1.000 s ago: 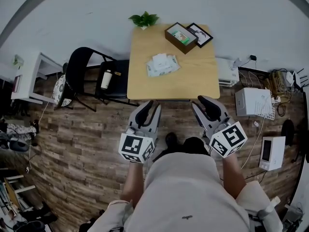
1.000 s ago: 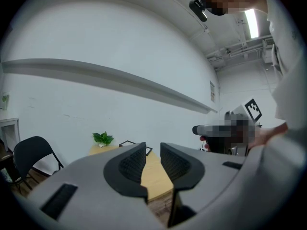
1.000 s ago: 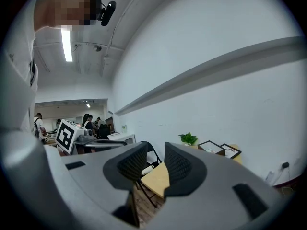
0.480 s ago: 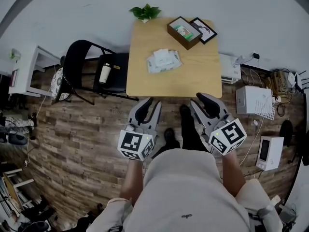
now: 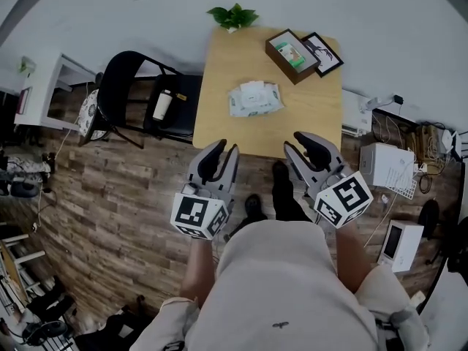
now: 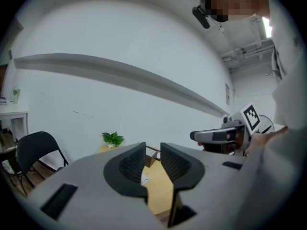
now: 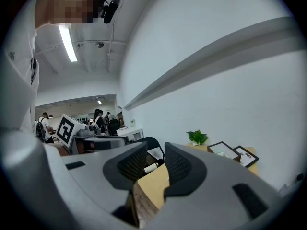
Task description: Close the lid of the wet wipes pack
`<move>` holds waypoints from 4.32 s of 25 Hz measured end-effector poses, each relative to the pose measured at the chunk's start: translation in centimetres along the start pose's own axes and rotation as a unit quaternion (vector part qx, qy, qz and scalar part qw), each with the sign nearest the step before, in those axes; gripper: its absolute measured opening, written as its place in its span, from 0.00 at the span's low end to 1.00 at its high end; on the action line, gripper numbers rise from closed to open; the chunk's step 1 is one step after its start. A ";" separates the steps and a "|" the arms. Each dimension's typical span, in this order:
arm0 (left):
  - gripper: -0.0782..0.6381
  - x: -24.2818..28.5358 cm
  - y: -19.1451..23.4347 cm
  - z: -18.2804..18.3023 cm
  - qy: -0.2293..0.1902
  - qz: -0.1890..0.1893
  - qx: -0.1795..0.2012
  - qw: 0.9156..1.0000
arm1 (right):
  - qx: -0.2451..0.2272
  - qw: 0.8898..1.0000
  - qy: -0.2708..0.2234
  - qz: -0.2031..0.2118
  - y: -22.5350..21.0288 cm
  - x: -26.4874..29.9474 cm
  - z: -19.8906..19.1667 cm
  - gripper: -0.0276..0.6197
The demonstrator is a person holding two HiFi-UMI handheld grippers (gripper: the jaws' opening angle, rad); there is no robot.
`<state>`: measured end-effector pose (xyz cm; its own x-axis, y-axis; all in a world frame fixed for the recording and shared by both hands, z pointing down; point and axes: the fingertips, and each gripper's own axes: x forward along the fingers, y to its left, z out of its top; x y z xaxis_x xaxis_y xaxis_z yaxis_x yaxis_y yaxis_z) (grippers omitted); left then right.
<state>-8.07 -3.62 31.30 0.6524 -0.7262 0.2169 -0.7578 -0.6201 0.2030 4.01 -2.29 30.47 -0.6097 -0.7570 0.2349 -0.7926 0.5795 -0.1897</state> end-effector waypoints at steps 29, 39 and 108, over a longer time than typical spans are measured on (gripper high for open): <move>0.23 10.0 2.3 -0.2 0.023 0.137 -0.026 0.990 | -0.039 0.986 0.080 0.143 -11.9 12.6 -2.1 0.20; 0.23 11.8 1.7 -2.5 0.024 0.163 -0.042 0.985 | -0.060 0.978 0.107 0.170 -13.9 15.1 -5.1 0.20; 0.23 14.9 10.2 -12.3 0.092 0.083 -0.096 0.988 | -0.165 0.949 0.245 0.111 -17.6 29.0 -19.3 0.15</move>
<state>-5.91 -17.15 48.39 0.5245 -0.7359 0.4282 -0.8493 -0.4165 0.3244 0.14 -28.61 59.07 -0.6279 -0.4207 0.6548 -0.5538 0.8326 0.0039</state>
